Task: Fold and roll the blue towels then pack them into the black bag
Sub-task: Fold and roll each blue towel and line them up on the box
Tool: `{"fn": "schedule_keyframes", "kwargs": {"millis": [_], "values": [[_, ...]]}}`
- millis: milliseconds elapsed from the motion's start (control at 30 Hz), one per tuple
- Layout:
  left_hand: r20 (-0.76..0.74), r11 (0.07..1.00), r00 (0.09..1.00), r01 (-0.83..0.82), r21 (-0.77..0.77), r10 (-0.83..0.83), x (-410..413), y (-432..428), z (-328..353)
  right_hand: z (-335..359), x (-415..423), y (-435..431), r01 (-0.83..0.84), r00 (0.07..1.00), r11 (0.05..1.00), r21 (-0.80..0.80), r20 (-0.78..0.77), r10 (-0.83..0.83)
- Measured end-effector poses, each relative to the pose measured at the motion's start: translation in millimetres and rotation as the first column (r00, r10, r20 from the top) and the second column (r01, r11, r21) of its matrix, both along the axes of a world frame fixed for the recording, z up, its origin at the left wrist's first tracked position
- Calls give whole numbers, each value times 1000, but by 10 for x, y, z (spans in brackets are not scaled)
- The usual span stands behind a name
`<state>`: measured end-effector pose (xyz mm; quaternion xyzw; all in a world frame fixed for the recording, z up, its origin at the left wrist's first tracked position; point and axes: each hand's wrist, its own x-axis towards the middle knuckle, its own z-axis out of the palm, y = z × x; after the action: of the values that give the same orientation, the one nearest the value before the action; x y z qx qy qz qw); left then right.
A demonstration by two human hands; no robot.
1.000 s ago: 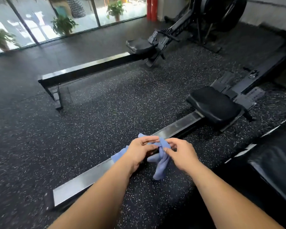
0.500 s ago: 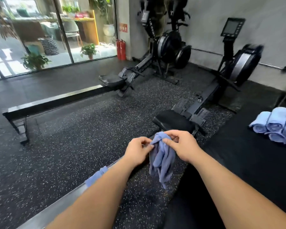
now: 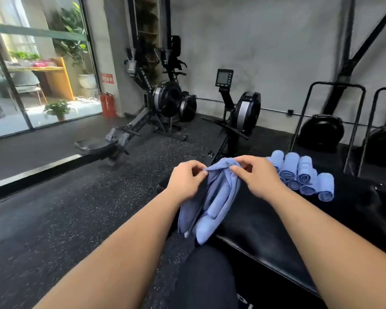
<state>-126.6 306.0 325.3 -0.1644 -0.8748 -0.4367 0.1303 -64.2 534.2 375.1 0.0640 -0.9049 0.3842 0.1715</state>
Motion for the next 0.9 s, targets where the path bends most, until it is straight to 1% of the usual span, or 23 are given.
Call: {"fn": "schedule_keyframes", "kwargs": {"millis": [133,233,333,433,533,600,633,667,700,733,767,800,833,867,900], "values": [[-57,998,996,60,-37,-62,-23,558,349,257,254,455,109,993,994,-13,-31,-110],[-80,991,989,124,-42,-127,9,1036,605,439,477,822,245,966,969,26,-88,-242],[-103,981,976,194,-2,-193,70,1474,831,579,619,1179,374,915,926,60,-189,-357],[-123,966,961,253,49,-246,166,1874,1062,711,759,1504,489,842,870,68,-296,-451],[-184,949,940,306,76,-288,289,2186,1226,773,953,1729,561,774,824,79,-401,-489],[-192,941,931,329,75,-310,383,2353,1151,647,1094,1838,592,754,801,91,-412,-511],[-173,940,931,335,57,-322,425,2399,1035,516,1144,1875,600,760,792,113,-387,-521],[-138,938,930,346,17,-341,479,2451,857,326,1212,1925,596,784,787,157,-323,-529],[-90,932,928,359,-52,-363,523,2470,634,128,1282,1954,563,825,799,213,-208,-526],[-18,912,920,385,-145,-391,568,2467,388,-91,1351,1980,497,861,819,286,-45,-507],[78,872,903,427,-237,-422,640,2458,105,-325,1439,1987,388,873,844,371,145,-465],[174,818,878,478,-320,-446,712,2421,-156,-537,1518,1968,253,847,862,439,330,-416],[258,753,848,529,-391,-462,789,2380,-420,-753,1597,1958,145,804,867,476,454,-384],[318,693,822,569,-443,-472,867,2322,-641,-940,1664,1943,89,778,858,506,503,-377],[359,655,804,595,-466,-474,934,2261,-817,-1082,1705,1937,92,778,848,522,494,-389]]}}
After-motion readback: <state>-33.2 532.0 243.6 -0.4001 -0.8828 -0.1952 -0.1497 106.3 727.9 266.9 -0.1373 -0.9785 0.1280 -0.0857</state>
